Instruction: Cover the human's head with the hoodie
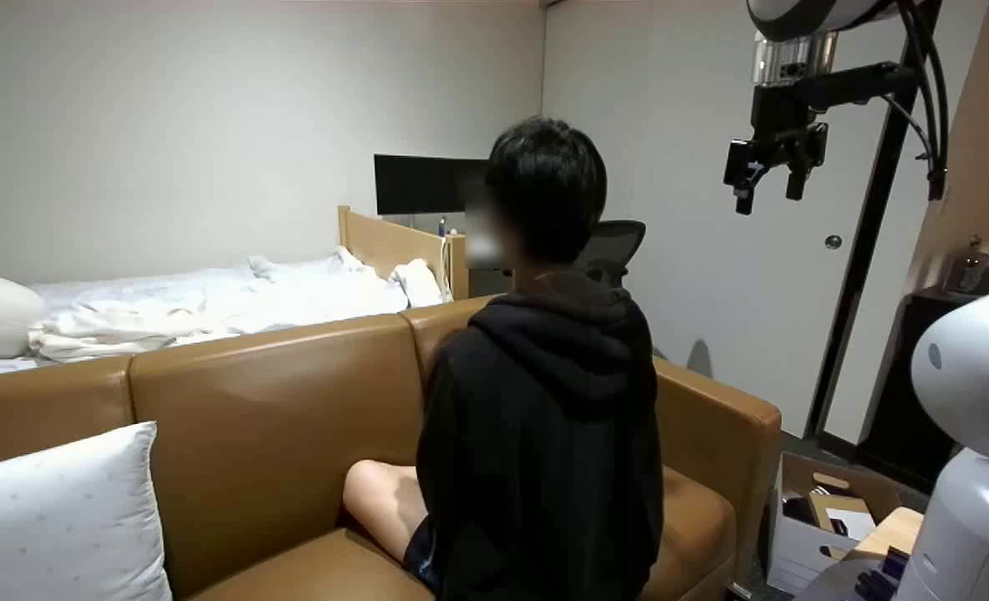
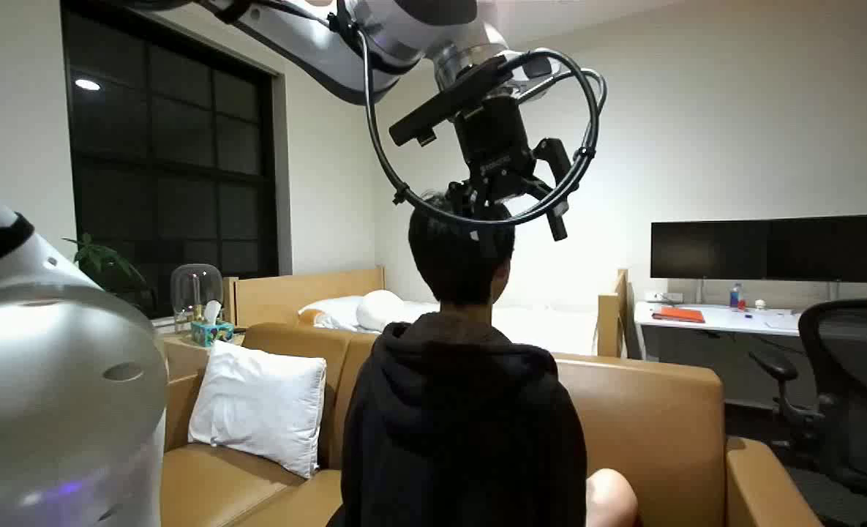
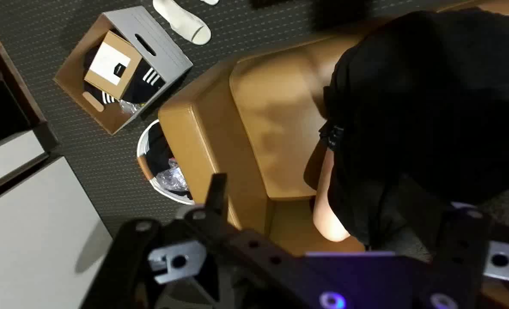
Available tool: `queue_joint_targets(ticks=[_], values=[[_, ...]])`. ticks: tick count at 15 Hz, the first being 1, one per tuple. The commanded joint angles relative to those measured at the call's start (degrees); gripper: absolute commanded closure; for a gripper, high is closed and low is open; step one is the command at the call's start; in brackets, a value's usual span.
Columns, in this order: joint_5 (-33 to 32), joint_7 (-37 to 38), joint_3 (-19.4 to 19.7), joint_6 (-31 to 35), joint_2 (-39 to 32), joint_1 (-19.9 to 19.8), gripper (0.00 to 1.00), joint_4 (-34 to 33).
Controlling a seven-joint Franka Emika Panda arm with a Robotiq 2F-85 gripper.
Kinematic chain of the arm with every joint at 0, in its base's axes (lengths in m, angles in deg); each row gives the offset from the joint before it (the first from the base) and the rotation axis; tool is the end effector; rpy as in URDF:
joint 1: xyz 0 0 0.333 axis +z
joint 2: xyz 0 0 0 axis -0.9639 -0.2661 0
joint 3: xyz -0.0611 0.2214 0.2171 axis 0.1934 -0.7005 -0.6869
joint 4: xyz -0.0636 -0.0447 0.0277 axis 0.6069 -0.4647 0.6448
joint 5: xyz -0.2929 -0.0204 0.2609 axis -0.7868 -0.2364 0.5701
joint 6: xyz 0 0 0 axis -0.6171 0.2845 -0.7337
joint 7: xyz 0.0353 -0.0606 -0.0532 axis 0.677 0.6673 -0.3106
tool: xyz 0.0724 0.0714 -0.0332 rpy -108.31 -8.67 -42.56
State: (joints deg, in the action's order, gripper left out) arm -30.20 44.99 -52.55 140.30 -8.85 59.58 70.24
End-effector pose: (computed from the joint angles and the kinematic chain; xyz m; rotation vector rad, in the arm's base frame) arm 0.3249 -0.1871 0.5537 2.8702 -0.3724 0.1762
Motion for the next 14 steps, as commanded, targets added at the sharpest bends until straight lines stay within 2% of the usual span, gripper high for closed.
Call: queue_joint_targets(ticks=[1, 11, 14], values=[[-0.2, 0.2, 0.3, -0.3, 0.0, 0.5, 0.00, -0.2], [-0.8, 0.6, 0.1, 0.6, 0.1, 0.3, 0.00, 0.2], [-0.1, -0.9, 0.6, 1.9, 0.1, 1.4, 0.00, 0.9]])
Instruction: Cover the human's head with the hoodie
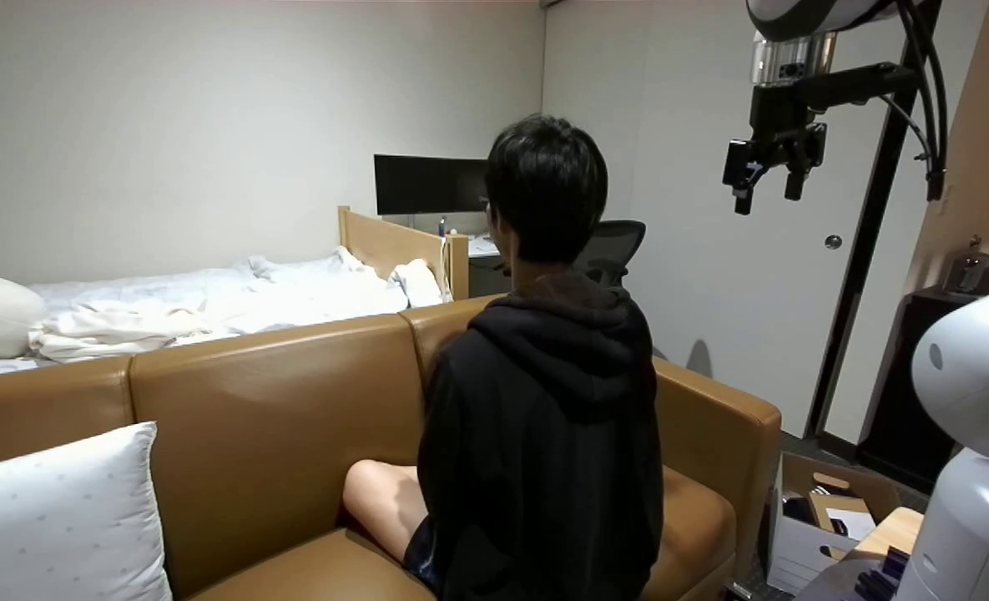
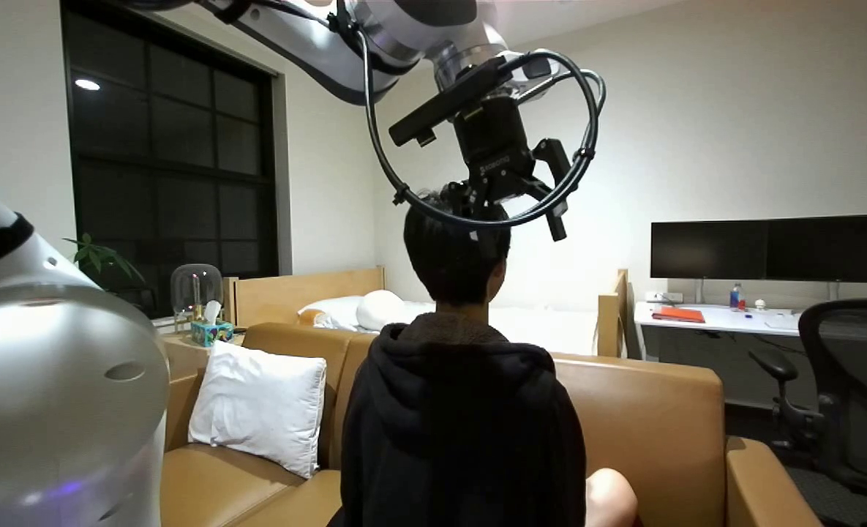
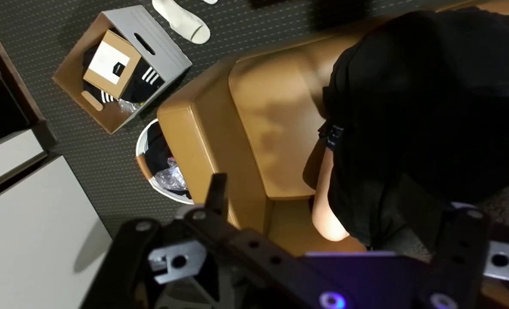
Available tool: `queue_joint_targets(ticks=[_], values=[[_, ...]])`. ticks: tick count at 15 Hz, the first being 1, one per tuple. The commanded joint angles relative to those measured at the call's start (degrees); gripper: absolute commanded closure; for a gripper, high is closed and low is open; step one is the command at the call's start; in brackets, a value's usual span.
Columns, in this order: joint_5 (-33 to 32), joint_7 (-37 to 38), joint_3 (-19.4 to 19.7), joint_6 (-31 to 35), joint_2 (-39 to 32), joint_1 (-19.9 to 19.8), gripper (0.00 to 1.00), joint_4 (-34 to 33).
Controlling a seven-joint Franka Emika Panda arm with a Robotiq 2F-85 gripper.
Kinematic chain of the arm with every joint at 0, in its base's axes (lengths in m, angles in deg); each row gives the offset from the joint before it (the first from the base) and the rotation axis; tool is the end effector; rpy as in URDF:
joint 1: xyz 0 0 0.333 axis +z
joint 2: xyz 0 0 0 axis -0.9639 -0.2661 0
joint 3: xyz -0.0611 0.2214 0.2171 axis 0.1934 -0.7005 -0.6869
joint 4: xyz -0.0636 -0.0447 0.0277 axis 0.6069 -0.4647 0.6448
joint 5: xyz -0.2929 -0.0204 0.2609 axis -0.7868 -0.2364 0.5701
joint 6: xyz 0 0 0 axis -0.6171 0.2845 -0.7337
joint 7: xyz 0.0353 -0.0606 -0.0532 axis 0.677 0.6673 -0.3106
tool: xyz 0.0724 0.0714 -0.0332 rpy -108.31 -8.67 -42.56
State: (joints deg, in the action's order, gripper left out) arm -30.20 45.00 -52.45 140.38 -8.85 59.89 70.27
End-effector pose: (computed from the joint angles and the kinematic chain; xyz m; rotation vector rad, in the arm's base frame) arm 0.3257 -0.1860 0.5535 2.8720 -0.3667 0.1785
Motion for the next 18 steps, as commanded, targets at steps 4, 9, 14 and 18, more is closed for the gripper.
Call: queue_joint_targets(ticks=[4, 9, 14, 18], values=[[-1.3, 0.0, -0.3, 6.0, -0.5, 1.8, 0.00, 2.8], [-2.2, -4.7, -0.4, 13.5, -0.2, 3.9, 0.00, 6.5], [-0.7, -2.4, -1.1, 12.3, -1.3, 3.7, 0.00, 6.4], [-0.7, -5.2, -0.1, 12.9, 0.1, 4.5, 0.00, 6.3]])
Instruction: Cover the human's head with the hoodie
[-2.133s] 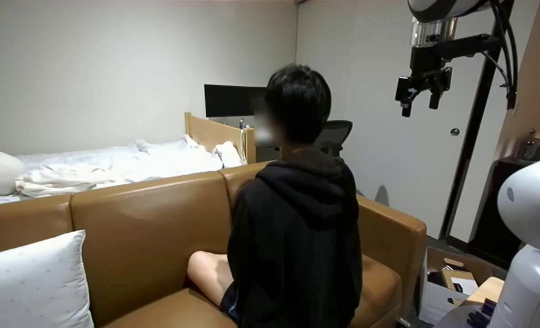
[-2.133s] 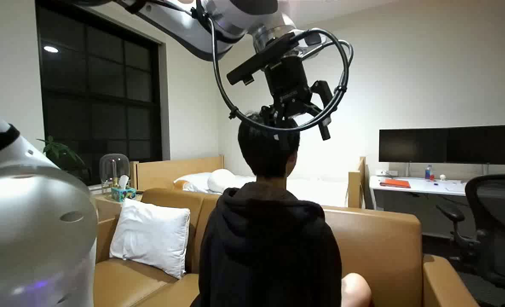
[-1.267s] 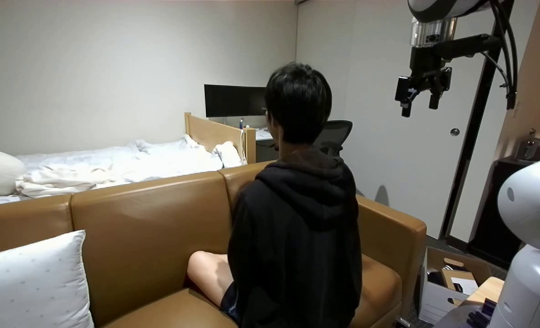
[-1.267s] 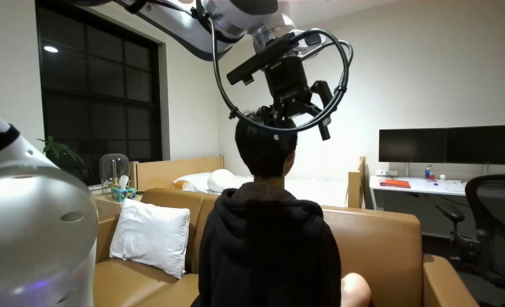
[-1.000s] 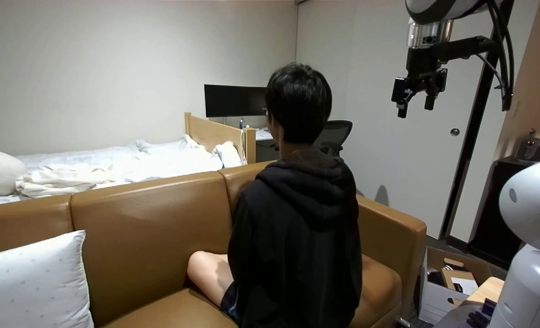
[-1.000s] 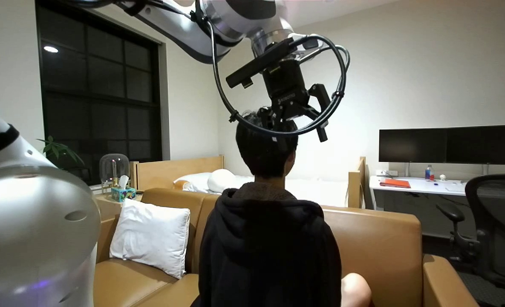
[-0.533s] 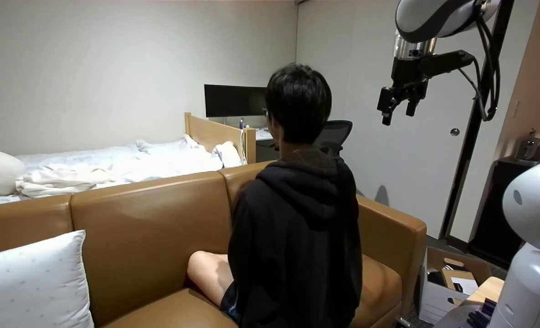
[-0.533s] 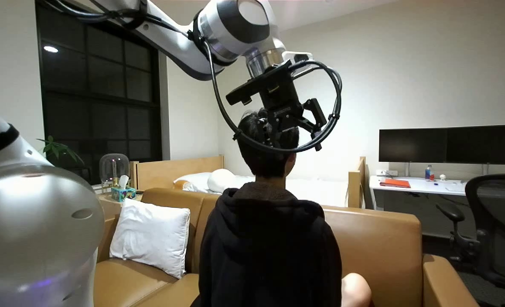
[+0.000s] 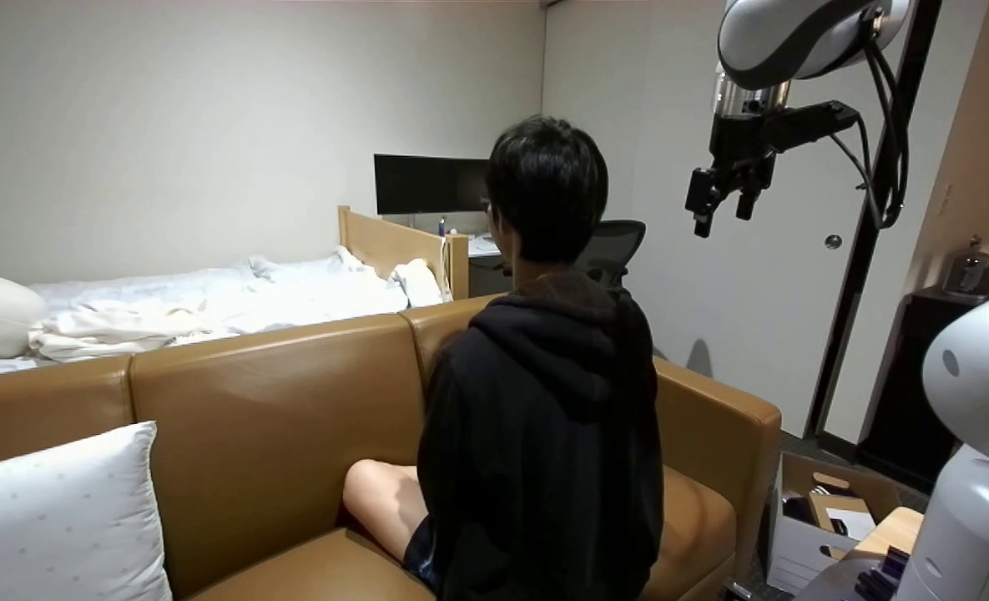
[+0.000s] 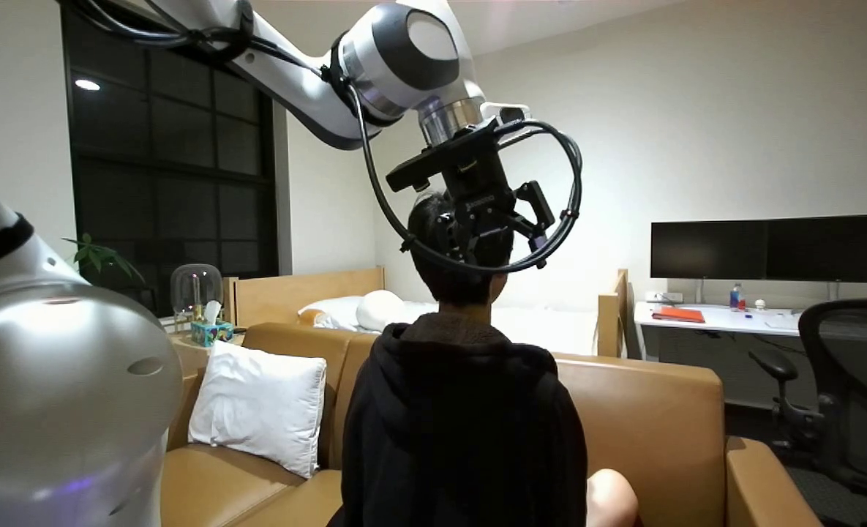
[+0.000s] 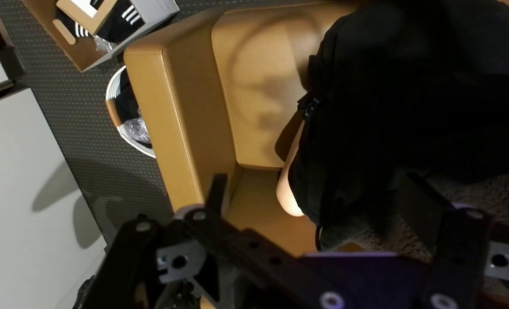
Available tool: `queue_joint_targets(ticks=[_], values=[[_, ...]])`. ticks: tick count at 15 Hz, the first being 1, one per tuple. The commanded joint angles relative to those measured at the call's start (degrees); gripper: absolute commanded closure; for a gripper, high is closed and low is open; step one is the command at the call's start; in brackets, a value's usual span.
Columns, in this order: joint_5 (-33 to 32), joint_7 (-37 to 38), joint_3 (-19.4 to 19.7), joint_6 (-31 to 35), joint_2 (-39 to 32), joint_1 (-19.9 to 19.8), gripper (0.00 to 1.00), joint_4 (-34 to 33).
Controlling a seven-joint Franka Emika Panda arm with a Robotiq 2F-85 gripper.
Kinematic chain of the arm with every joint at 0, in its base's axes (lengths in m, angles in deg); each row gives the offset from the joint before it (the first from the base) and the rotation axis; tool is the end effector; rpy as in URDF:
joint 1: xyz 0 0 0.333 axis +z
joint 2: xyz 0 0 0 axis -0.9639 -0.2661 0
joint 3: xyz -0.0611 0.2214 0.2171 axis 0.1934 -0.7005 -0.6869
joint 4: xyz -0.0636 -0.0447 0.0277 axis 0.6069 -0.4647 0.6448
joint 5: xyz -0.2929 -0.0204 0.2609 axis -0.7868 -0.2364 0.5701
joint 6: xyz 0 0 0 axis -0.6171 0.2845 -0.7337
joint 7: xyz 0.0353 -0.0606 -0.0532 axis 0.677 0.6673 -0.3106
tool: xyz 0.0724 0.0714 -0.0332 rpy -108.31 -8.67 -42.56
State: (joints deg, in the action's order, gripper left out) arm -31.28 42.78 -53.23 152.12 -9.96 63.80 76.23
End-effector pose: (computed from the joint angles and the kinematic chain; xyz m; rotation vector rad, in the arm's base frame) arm 0.3537 -0.1509 0.5170 2.8583 -0.1176 0.2988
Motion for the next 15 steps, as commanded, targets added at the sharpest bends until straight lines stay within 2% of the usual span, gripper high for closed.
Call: queue_joint_targets(ticks=[1, 7, 15], values=[[0.3, -3.8, 0.5, 1.0, 1.5, 1.0, 0.00, 0.1], [-0.4, -14.4, 1.6, 2.7, 1.9, 5.5, 0.00, 0.1], [-1.1, -37.4, 7.7, 7.2, 1.2, 9.9, 0.00, 1.7]])
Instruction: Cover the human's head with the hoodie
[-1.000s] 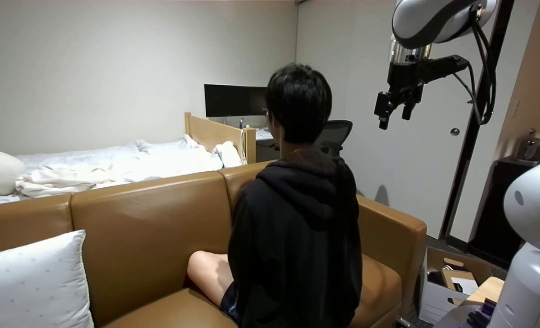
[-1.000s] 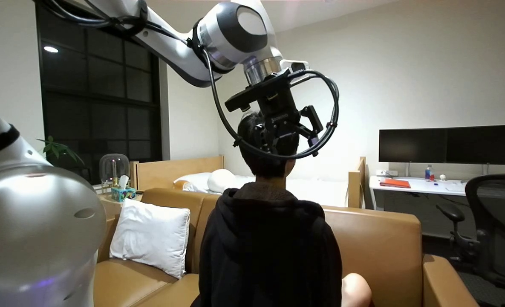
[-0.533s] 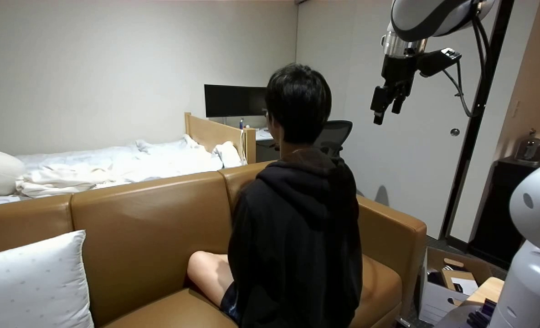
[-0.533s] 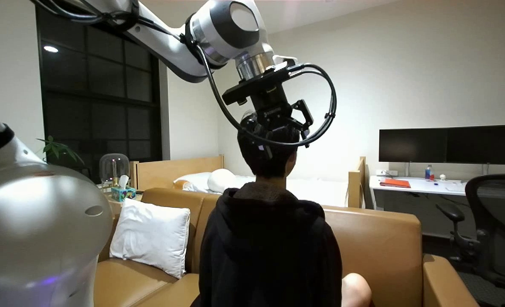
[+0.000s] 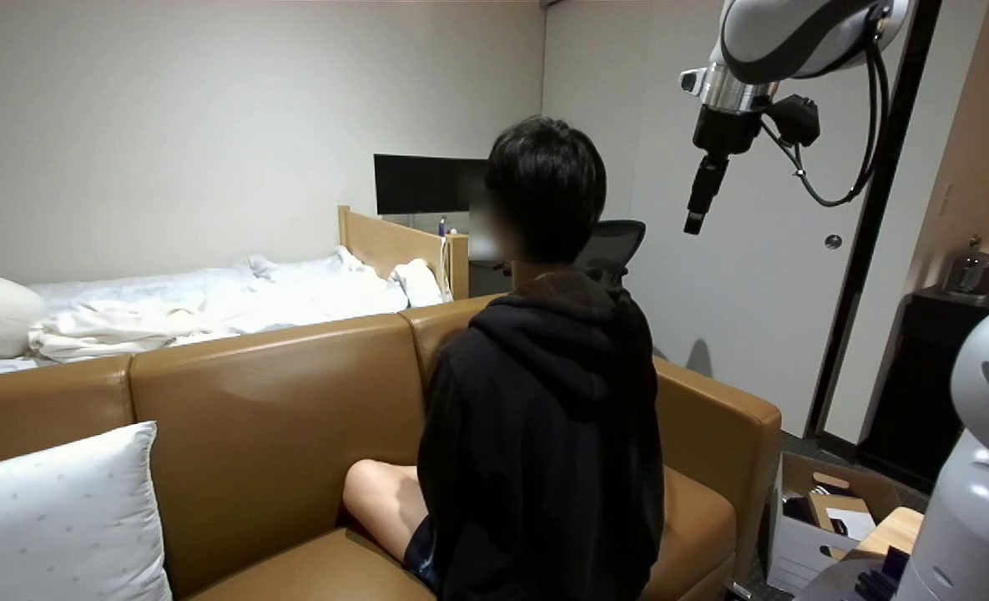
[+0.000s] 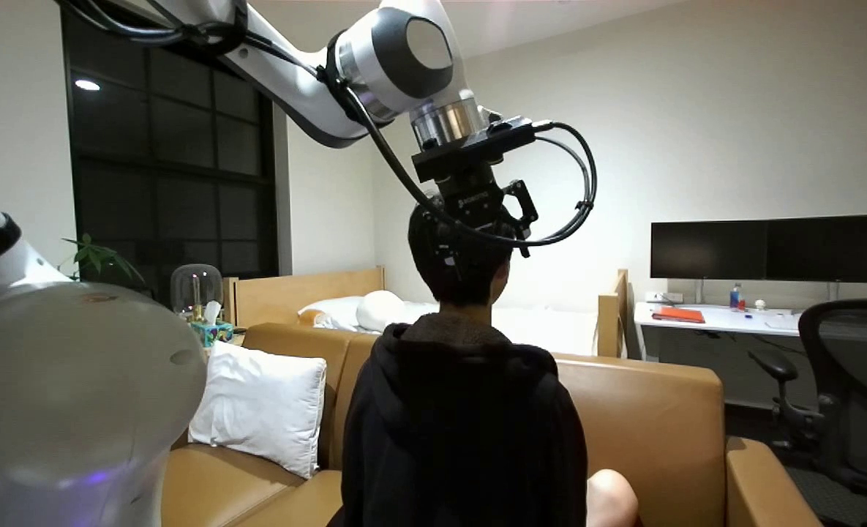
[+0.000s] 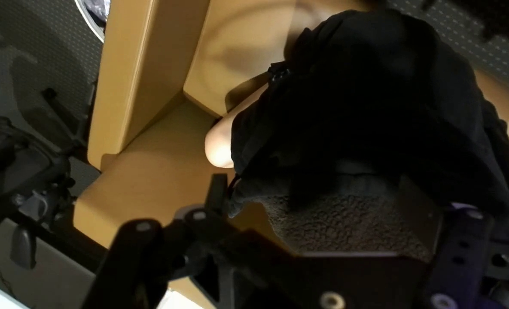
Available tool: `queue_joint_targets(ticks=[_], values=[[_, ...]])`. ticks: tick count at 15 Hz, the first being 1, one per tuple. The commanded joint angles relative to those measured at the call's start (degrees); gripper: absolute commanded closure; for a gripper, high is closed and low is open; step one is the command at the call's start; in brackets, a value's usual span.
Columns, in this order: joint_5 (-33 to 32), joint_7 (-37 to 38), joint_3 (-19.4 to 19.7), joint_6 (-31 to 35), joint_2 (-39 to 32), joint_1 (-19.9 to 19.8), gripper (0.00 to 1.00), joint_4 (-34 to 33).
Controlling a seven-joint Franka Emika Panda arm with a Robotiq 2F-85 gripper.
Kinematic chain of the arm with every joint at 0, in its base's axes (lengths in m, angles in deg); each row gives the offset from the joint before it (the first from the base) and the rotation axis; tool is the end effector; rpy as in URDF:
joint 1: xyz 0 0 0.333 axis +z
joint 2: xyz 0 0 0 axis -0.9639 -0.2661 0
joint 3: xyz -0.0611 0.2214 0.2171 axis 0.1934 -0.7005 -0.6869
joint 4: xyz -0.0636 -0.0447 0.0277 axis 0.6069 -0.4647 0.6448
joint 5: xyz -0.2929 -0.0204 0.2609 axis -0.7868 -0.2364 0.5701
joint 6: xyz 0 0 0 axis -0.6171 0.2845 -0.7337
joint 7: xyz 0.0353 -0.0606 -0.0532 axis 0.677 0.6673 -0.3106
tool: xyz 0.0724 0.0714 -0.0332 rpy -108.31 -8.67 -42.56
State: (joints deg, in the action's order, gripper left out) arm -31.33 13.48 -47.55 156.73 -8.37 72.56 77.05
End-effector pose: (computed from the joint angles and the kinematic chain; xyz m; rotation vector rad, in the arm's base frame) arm 0.3630 -0.1329 0.5231 2.7509 0.7074 0.3617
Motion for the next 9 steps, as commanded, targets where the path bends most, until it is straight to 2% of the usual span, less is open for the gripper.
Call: queue_joint_targets(ticks=[1, 9], values=[[-1.1, -11.0, 2.3, 2.6, -0.8, 1.3, 0.00, 0.8], [-1.1, -31.7, 3.0, 7.4, -3.0, 1.8, 0.00, 0.8]])
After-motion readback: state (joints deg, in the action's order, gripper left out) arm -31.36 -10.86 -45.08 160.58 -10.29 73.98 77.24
